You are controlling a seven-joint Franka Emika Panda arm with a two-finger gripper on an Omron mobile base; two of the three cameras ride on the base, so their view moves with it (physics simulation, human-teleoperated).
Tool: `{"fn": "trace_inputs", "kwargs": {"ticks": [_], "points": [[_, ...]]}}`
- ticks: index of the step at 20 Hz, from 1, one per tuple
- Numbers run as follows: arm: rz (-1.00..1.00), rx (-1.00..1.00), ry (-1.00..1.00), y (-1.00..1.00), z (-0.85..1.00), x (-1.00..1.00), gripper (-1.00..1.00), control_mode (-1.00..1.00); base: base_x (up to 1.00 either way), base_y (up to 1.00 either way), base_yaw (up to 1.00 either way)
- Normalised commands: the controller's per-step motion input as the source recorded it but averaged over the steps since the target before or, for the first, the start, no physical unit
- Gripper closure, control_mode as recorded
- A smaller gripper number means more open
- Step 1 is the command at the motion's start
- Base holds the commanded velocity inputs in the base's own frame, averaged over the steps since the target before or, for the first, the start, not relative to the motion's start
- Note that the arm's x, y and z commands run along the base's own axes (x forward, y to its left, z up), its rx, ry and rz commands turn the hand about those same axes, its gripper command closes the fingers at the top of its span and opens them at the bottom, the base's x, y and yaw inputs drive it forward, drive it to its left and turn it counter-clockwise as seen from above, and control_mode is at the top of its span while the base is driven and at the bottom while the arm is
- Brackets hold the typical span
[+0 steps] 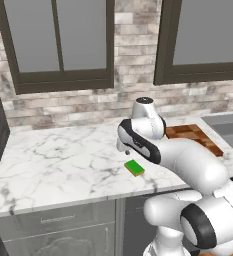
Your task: Pick up the sponge from the counter and clean the cutting board by briefly scrubbing or pressing down on the cutting board. Once finished, release the sponge.
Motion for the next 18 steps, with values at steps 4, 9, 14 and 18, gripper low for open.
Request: {"fn": "trace_inputs", "kwargs": {"ticks": [4,9,14,18], "points": [[0.07,0.0,0.07,0.0,-0.3,0.14,-1.0,-1.0,0.0,0.0,0.0],[0.08,0.0,0.04,0.0,-0.3,0.03,-1.0,-1.0,0.0,0.0,0.0],[0.09,0.0,0.01,0.0,-0.24,0.01,-1.0,-1.0,0.0,0.0,0.0],[0.06,0.0,0.02,0.0,-0.18,0.02,-1.0,-1.0,0.0,0.0,0.0]]}}
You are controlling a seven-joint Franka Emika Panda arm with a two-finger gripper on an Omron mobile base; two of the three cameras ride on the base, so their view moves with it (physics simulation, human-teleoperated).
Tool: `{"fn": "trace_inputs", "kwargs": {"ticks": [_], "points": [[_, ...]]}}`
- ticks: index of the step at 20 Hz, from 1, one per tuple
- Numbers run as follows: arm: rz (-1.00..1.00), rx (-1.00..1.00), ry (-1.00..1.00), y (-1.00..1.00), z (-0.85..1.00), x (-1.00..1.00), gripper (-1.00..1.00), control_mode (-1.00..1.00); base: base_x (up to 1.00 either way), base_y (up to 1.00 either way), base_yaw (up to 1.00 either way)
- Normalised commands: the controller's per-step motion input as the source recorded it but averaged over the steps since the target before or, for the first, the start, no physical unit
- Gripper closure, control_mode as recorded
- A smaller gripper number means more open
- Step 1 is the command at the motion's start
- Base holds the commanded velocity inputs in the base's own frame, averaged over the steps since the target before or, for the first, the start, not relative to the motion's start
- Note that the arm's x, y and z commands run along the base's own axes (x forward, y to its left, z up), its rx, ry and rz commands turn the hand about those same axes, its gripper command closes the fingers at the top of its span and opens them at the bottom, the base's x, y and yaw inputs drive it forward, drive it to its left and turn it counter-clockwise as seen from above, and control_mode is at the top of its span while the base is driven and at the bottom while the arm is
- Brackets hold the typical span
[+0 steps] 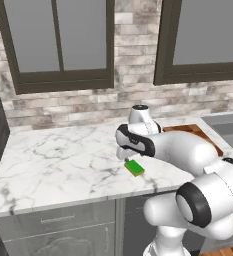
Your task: Pick up the sponge from the counter and clean the cutting board by briefly scrubbing or pressing down on the cutting board. Once finished, release the sponge.
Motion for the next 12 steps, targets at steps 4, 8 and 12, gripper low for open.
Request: {"fn": "trace_inputs", "kwargs": {"ticks": [4,8,12], "points": [[0.05,0.0,0.01,-0.04,-0.18,0.0,-1.0,-1.0,0.0,0.0,0.0],[0.05,0.0,0.0,-0.12,-0.11,0.02,-1.0,-1.0,0.0,0.0,0.0],[0.05,0.0,0.0,-0.15,-0.02,0.02,-1.0,-1.0,0.0,0.0,0.0]]}}
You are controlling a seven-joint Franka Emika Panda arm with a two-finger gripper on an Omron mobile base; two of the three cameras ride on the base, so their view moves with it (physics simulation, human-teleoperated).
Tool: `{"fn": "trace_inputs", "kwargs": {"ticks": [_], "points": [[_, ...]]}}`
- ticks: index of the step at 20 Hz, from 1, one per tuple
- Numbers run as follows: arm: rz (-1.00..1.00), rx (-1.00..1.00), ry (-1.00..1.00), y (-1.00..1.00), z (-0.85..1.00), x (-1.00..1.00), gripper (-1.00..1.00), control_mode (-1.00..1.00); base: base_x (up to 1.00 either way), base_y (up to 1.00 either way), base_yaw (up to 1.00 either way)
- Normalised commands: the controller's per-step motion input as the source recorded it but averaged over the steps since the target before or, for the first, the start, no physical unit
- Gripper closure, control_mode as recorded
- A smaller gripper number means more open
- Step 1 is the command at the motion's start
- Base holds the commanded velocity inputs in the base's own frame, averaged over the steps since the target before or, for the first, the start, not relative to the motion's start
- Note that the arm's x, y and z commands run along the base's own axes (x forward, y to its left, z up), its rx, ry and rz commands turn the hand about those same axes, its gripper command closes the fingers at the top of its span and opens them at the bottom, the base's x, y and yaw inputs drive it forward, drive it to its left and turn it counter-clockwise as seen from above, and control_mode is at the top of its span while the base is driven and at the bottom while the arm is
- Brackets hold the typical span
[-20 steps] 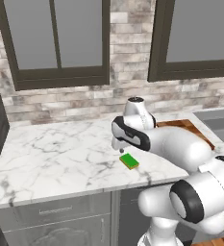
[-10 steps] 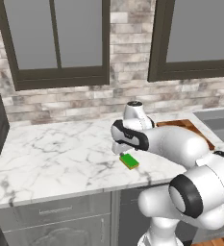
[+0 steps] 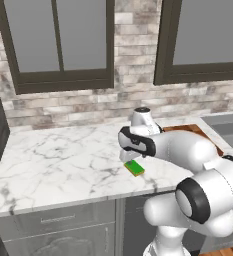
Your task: Pick up the sponge from the counter and clean the cutting board by briefly scrubbing or pressing down on the cutting board. Once finished, release the sponge.
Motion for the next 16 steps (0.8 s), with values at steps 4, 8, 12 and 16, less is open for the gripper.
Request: {"fn": "trace_inputs", "kwargs": {"ticks": [4,8,12,16], "points": [[0.04,0.0,0.0,-0.11,0.0,0.0,-1.0,-1.0,0.0,0.0,0.0],[0.03,-0.01,0.0,0.0,-0.09,0.0,-1.0,-1.0,0.0,0.0,0.0],[0.01,-0.01,0.0,0.0,-0.15,0.0,-1.0,-1.0,0.0,0.0,0.0],[0.0,-0.02,0.01,0.0,-0.18,0.02,-1.0,-1.0,0.0,0.0,0.0]]}}
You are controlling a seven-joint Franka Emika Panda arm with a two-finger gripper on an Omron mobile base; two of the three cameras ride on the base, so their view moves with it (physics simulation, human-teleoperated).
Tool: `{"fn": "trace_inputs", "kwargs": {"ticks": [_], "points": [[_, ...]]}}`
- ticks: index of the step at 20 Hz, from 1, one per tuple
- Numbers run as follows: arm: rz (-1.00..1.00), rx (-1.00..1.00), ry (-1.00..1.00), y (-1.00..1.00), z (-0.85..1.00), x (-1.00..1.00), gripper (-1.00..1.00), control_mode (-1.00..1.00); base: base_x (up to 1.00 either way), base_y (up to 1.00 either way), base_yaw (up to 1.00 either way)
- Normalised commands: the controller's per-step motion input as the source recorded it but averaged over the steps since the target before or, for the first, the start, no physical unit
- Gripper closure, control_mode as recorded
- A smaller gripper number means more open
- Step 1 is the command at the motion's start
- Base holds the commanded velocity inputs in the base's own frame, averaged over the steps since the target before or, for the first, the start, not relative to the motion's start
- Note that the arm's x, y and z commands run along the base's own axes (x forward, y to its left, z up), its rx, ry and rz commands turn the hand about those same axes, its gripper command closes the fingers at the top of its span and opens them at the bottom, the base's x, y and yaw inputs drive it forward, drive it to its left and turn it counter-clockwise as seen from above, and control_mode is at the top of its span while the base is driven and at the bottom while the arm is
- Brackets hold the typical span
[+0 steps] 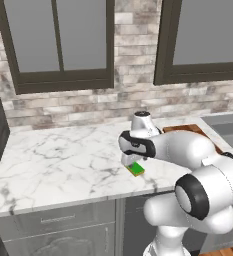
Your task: Pick up the sponge from the counter and clean the cutting board by briefly scrubbing or pressing down on the cutting board. Once finished, release the sponge.
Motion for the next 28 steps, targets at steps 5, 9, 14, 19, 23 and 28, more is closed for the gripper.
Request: {"fn": "trace_inputs", "kwargs": {"ticks": [5,9,14,19,23,28], "points": [[0.0,-0.05,0.0,0.0,-0.14,0.06,-1.0,-1.0,0.0,0.0,0.0],[0.0,-0.03,0.0,0.0,-0.03,0.12,-1.0,-1.0,0.0,0.0,0.0],[0.0,-0.01,0.01,0.06,-0.08,0.2,-1.0,-1.0,0.0,0.0,0.0],[0.0,0.0,0.03,0.1,-0.12,0.18,-1.0,-1.0,0.0,0.0,0.0],[0.0,0.0,0.04,0.06,-0.15,0.1,-1.0,-1.0,0.0,0.0,0.0],[0.0,0.0,0.0,0.0,-0.09,0.04,-1.0,-1.0,0.0,0.0,0.0]]}}
